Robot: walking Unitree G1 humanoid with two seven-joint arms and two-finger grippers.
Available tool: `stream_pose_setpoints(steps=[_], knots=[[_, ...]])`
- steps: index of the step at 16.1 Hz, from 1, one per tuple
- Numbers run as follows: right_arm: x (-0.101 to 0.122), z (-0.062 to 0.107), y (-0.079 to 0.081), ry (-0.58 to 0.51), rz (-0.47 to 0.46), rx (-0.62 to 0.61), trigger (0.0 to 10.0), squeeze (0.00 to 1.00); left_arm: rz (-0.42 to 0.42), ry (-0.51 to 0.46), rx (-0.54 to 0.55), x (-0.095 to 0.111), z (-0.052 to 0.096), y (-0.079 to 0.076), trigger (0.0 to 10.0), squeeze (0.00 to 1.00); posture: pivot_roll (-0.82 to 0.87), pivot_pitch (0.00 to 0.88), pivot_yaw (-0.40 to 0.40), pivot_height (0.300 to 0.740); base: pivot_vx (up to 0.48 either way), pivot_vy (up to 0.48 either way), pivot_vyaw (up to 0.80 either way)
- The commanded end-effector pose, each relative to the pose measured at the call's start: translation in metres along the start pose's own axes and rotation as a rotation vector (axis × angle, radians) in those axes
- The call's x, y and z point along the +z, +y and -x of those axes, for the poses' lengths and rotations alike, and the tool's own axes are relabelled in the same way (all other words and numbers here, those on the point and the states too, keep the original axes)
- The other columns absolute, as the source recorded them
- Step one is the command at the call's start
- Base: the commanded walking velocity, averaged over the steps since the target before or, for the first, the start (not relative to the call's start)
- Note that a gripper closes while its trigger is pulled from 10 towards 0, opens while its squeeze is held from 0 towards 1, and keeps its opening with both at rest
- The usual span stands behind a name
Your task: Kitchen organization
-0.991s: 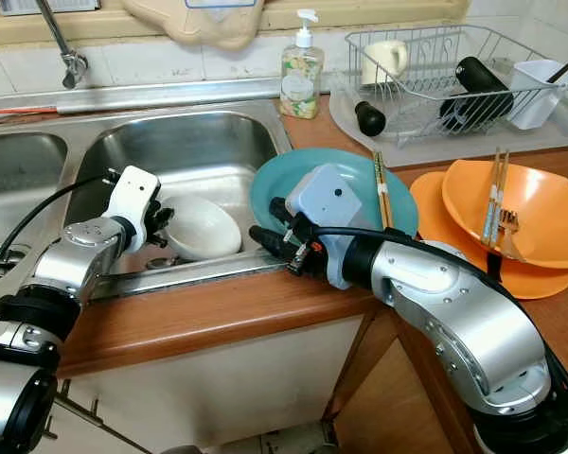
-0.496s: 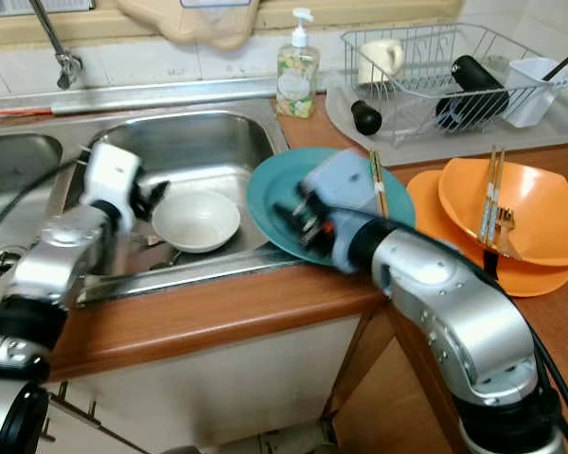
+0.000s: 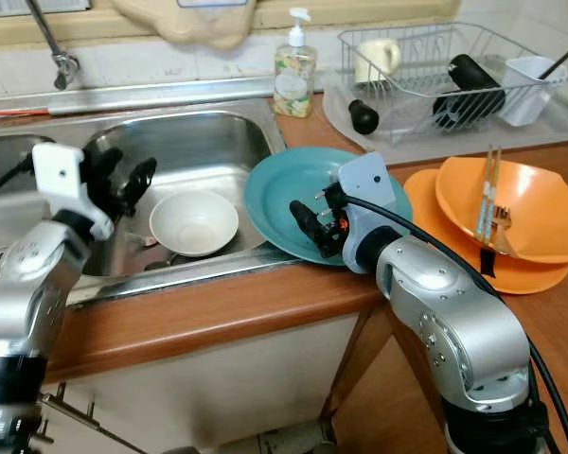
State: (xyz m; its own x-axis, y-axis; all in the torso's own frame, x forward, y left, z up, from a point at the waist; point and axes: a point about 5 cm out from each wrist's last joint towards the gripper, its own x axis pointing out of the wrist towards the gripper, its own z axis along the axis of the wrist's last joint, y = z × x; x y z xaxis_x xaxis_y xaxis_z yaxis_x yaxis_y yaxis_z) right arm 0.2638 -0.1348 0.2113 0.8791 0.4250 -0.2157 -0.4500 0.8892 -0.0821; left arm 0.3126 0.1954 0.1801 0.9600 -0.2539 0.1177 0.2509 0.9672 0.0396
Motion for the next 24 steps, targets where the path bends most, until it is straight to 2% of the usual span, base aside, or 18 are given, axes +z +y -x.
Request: stream_pose_setpoints(steps=[1, 2, 3, 4, 6, 7, 9, 11, 18, 19, 20, 22, 24], knots=[[0.004, 0.004, -0.006, -0.004, 0.0, -0.065, 10.0, 1.0, 0.011, -0.029, -0.031, 0.008, 0.005, -0.006, 10.0, 0.0, -0.09, 0.0, 0.054, 0.74, 0.0, 0.0, 0.0], [0.003, 0.004, -0.01, 0.006, -0.006, -0.095, 10.0, 1.0, 0.018, -0.029, -0.043, 0.008, 0.008, -0.009, 10.0, 0.0, -0.08, 0.0, 0.051, 0.74, 0.0, 0.0, 0.0], [0.003, 0.004, -0.014, 0.016, -0.014, -0.138, 10.0, 1.0, 0.024, -0.021, -0.057, 0.008, 0.011, -0.013, 10.0, 0.94, -0.08, 0.0, 0.049, 0.74, 0.0, 0.0, 0.0], [0.003, 0.003, -0.017, 0.021, -0.018, -0.171, 10.0, 1.0, 0.024, -0.018, -0.066, 0.008, 0.012, -0.015, 10.0, 1.0, -0.08, 0.0, 0.049, 0.74, 0.0, 0.0, 0.0], [0.006, 0.002, -0.028, 0.018, -0.022, -0.261, 10.0, 1.0, 0.013, -0.018, -0.09, 0.01, 0.017, -0.022, 10.0, 1.0, -0.07, 0.0, 0.048, 0.74, 0.0, 0.0, 0.0], [0.009, 0.003, -0.036, 0.03, -0.032, -0.295, 10.0, 0.0, 0.017, -0.016, -0.137, 0.011, 0.02, -0.028, 10.0, 0.0, -0.07, 0.0, 0.049, 0.74, 0.0, 0.0, 0.0], [0.009, 0.004, -0.043, 0.061, -0.052, -0.327, 10.0, 0.0, 0.014, -0.008, -0.217, 0.014, 0.023, -0.036, 10.0, 0.0, -0.07, 0.0, 0.05, 0.74, 0.0, 0.0, 0.0], [0.003, 0.001, -0.048, 0.138, -0.063, -0.365, 10.0, 0.0, 0.008, -0.002, -0.268, 0.016, 0.022, -0.043, 10.0, 0.0, -0.07, 0.0, 0.05, 0.74, 0.0, 0.0, 0.0], [-0.008, -0.021, -0.049, 0.265, -0.104, -0.327, 10.0, 0.0, -0.014, 0.033, -0.39, 0.016, 0.022, -0.06, 10.0, 0.0, -0.06, 0.0, 0.041, 0.74, 0.0, 0.0, 0.0], [-0.011, -0.024, -0.049, 0.279, -0.112, -0.327, 8.0, 0.0, -0.021, 0.035, -0.403, 0.016, 0.023, -0.061, 10.0, 0.0, -0.06, 0.0, 0.038, 0.74, 0.0, 0.0, 0.0], [-0.014, -0.029, -0.05, 0.312, -0.122, -0.329, 2.0, 0.0, -0.015, 0.038, -0.451, 0.018, 0.026, -0.065, 10.0, 0.0, -0.06, 0.0, 0.034, 0.74, 0.0, 0.0, 0.0], [-0.017, -0.032, -0.051, 0.339, -0.13, -0.329, 0.0, 0.0, -0.024, 0.076, -0.548, 0.018, 0.034, -0.071, 10.0, 0.0, -0.05, 0.0, 0.032, 0.74, 0.0, 0.0, 0.0], [-0.02, -0.034, -0.05, 0.364, -0.143, -0.318, 0.0, 0.0, -0.027, 0.102, -0.608, 0.017, 0.039, -0.075, 10.0, 0.0, -0.05, 0.0, 0.033, 0.74, 0.0, 0.0, 0.0]])
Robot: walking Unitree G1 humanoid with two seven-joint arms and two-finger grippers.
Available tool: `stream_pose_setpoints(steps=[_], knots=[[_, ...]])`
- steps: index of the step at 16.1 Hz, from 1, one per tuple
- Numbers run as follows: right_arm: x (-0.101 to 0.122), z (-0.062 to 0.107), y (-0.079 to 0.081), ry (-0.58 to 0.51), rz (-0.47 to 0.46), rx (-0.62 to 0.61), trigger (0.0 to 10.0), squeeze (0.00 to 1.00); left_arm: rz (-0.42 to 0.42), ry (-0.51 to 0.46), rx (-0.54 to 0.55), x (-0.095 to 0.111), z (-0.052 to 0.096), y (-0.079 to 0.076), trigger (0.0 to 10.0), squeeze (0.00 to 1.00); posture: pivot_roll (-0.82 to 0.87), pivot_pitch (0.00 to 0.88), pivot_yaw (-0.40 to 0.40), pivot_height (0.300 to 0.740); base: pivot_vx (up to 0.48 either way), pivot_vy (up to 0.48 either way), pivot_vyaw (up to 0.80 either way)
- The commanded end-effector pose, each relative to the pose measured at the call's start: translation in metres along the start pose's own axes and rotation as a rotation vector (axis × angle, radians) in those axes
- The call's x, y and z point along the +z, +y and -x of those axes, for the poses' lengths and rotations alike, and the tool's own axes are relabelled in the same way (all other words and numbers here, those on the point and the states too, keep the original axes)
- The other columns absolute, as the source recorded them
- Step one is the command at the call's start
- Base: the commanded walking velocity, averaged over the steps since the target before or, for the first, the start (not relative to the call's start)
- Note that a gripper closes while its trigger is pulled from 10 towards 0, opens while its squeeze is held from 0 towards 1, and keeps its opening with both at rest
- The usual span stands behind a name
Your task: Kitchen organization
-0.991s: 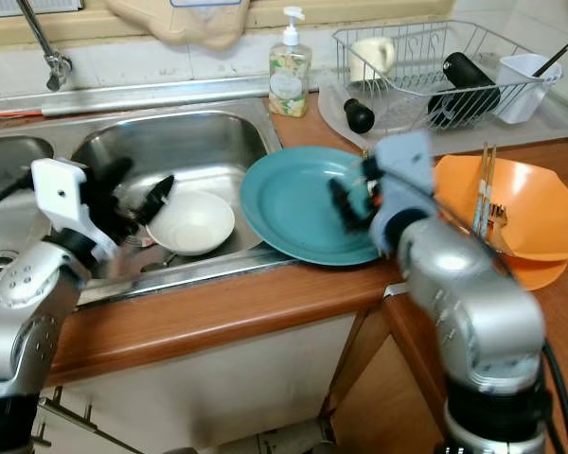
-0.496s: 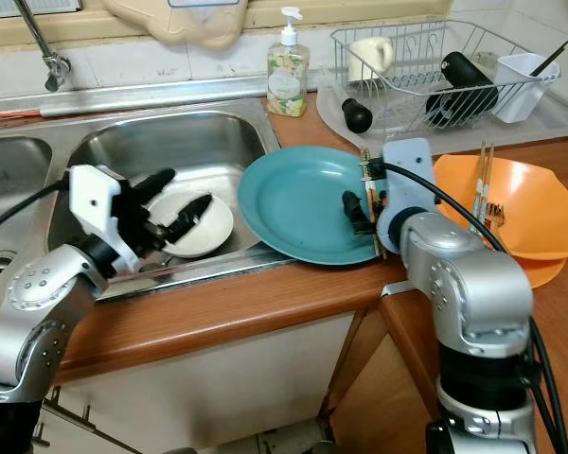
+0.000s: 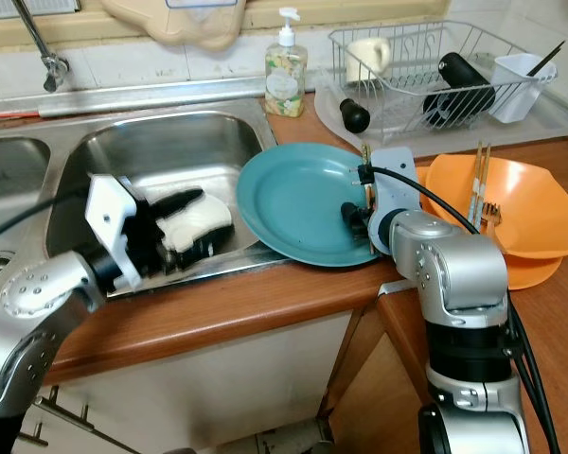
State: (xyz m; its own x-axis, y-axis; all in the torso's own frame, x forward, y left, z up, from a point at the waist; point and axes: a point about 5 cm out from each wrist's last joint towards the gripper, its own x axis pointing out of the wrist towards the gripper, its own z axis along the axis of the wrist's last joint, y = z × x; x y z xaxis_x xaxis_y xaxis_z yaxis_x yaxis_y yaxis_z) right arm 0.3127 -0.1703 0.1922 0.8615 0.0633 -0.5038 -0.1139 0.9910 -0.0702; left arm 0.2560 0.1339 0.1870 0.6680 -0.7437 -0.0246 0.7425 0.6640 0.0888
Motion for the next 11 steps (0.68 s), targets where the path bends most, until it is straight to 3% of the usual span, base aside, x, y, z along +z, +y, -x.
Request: stream_pose_setpoints(steps=[1, 11], knots=[[-0.0023, -0.0024, 0.0025, 0.029, 0.002, 0.007, 0.0, 0.0, -0.008, 0.002, -0.022, 0.0031, -0.0001, -0.0024, 10.0, 0.0, -0.05, 0.0, 0.033, 0.74, 0.0, 0.0, 0.0], [0.0014, -0.0039, 0.0028, 0.02, 0.009, 0.016, 0.0, 0.0, -0.023, 0.008, -0.038, 0.0049, -0.0021, -0.0037, 10.0, 0.0, -0.05, 0.0, 0.036, 0.74, 0.0, 0.0, 0.0]])
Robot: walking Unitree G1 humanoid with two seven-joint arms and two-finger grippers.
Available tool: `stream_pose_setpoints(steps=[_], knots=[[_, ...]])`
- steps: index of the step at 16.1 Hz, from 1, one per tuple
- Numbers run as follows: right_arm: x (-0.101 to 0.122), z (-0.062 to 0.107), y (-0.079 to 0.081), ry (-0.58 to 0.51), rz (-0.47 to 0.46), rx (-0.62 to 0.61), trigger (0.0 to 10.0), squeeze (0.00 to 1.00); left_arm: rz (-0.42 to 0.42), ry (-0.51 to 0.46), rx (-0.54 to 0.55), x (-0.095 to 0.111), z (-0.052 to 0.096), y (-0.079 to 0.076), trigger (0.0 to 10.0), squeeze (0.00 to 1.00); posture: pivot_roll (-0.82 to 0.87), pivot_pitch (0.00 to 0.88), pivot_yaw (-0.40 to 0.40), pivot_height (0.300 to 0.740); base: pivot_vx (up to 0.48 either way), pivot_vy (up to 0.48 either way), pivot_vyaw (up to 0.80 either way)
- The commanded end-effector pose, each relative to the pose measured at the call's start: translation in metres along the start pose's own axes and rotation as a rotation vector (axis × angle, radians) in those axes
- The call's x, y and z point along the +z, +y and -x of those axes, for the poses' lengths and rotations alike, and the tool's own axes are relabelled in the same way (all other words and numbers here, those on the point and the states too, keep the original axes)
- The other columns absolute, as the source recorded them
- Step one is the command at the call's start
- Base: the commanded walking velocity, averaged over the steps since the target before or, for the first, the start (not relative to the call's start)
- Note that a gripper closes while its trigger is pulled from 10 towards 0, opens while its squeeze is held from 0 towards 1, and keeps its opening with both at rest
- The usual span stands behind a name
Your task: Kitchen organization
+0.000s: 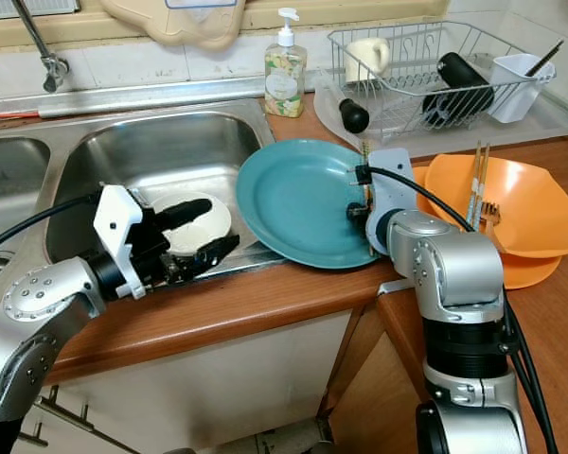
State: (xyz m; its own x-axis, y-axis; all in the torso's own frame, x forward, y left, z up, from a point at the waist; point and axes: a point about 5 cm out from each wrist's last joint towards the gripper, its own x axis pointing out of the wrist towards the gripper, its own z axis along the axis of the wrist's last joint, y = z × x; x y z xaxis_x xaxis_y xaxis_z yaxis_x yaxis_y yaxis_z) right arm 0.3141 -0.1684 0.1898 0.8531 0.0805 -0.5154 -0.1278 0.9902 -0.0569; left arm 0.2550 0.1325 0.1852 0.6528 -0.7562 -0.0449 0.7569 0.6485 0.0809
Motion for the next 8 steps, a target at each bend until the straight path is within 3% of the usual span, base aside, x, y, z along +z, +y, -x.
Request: stream_pose_setpoints(steps=[1, 8], knots=[[0.0035, -0.0016, 0.0008, 0.005, 0.016, -0.003, 0.0, 0.0, -0.032, -0.008, -0.016, 0.0063, -0.0017, -0.0016, 10.0, 0.0, -0.05, 0.0, 0.037, 0.74, 0.0, 0.0, 0.0], [0.011, 0.0011, -0.0018, -0.037, 0.033, -0.002, 0.0, 0.0, -0.033, -0.003, -0.018, 0.0053, -0.0022, -0.0014, 10.0, 0.0, -0.05, 0.0, 0.041, 0.74, 0.0, 0.0, 0.0]])
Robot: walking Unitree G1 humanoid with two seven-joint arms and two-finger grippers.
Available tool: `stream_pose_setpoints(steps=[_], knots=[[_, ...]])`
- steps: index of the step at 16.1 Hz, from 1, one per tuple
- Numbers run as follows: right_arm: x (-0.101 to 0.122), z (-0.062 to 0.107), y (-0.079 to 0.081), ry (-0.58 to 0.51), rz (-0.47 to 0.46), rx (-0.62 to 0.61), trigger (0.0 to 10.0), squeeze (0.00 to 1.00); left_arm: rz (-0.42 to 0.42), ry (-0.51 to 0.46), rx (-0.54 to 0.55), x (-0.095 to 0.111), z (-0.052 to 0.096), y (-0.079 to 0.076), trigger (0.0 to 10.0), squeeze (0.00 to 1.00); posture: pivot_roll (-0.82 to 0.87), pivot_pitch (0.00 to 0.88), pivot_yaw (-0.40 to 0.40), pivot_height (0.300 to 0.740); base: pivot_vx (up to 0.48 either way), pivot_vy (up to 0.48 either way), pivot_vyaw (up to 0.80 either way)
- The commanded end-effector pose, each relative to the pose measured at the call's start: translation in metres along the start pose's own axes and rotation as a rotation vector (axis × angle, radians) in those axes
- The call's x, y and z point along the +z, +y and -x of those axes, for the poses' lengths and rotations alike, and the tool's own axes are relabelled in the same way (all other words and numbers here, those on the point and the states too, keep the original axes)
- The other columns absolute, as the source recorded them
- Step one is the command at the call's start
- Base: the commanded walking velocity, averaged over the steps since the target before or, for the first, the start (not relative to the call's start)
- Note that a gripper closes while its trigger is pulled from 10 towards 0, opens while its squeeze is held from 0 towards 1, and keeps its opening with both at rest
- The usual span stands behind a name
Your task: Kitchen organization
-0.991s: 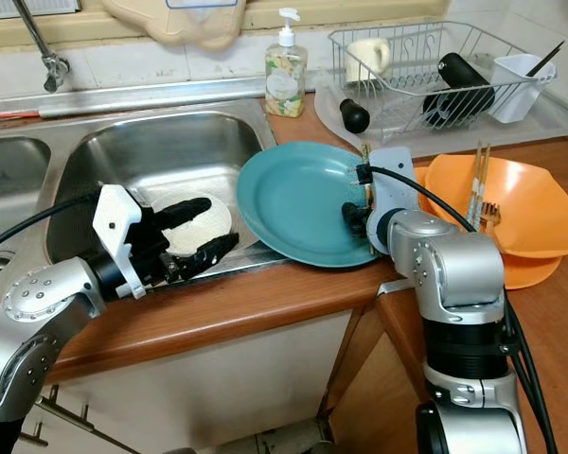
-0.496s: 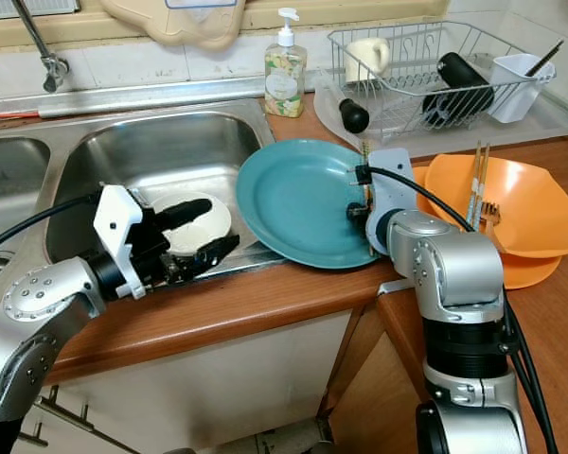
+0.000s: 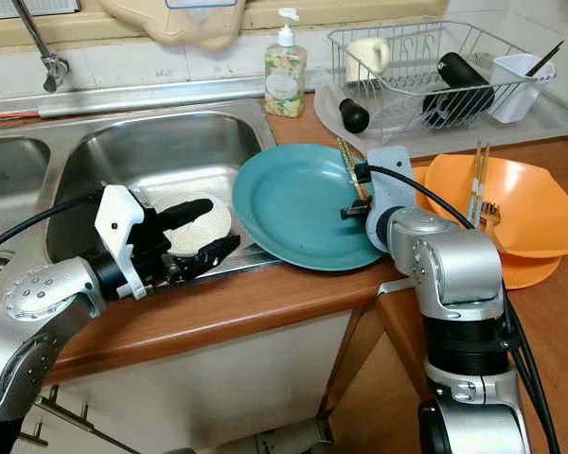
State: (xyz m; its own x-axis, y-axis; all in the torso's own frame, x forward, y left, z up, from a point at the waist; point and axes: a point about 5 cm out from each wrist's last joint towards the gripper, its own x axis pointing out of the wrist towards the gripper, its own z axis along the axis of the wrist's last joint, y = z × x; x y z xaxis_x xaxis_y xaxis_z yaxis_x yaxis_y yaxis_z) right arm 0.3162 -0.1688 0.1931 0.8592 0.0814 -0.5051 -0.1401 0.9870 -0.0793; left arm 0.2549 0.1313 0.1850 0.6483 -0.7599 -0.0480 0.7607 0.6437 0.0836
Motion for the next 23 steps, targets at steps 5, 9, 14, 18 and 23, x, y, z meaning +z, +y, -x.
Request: stream_pose_setpoints(steps=[5, 9, 14, 18, 23], knots=[[0.024, 0.011, 0.002, -0.157, -0.005, 0.074, 0.0, 0.0, -0.009, -0.028, 0.006, 0.009, -0.002, 0.002, 10.0, 0.0, -0.05, 0.0, 0.045, 0.74, 0.0, 0.0, 0.0], [0.04, 0.027, 0.01, -0.377, -0.026, 0.252, 0.0, 0.0, 0.044, -0.064, 0.03, 0.013, -0.004, 0.007, 10.0, 0.0, -0.06, 0.0, 0.052, 0.74, 0.0, 0.0, 0.0], [0.041, 0.051, 0.042, -0.563, 0.162, 0.508, 0.0, 0.0, 0.209, -0.213, 0.021, 0.029, -0.013, 0.011, 10.0, 0.0, -0.06, 0.0, 0.053, 0.74, 0.0, 0.0, 0.0], [0.033, 0.064, 0.072, -0.628, 0.263, 0.707, 0.0, 0.0, 0.452, -0.371, -0.054, 0.04, -0.024, 0.009, 10.0, 0.0, -0.06, 0.0, 0.057, 0.74, 0.0, 0.0, 0.0], [0.027, 0.065, 0.082, -0.637, 0.309, 0.76, 0.0, 0.0, 0.647, -0.46, -0.13, 0.043, -0.029, 0.004, 3.7, 0.0, -0.06, 0.0, 0.063, 0.74, 0.0, 0.0, 0.0]])
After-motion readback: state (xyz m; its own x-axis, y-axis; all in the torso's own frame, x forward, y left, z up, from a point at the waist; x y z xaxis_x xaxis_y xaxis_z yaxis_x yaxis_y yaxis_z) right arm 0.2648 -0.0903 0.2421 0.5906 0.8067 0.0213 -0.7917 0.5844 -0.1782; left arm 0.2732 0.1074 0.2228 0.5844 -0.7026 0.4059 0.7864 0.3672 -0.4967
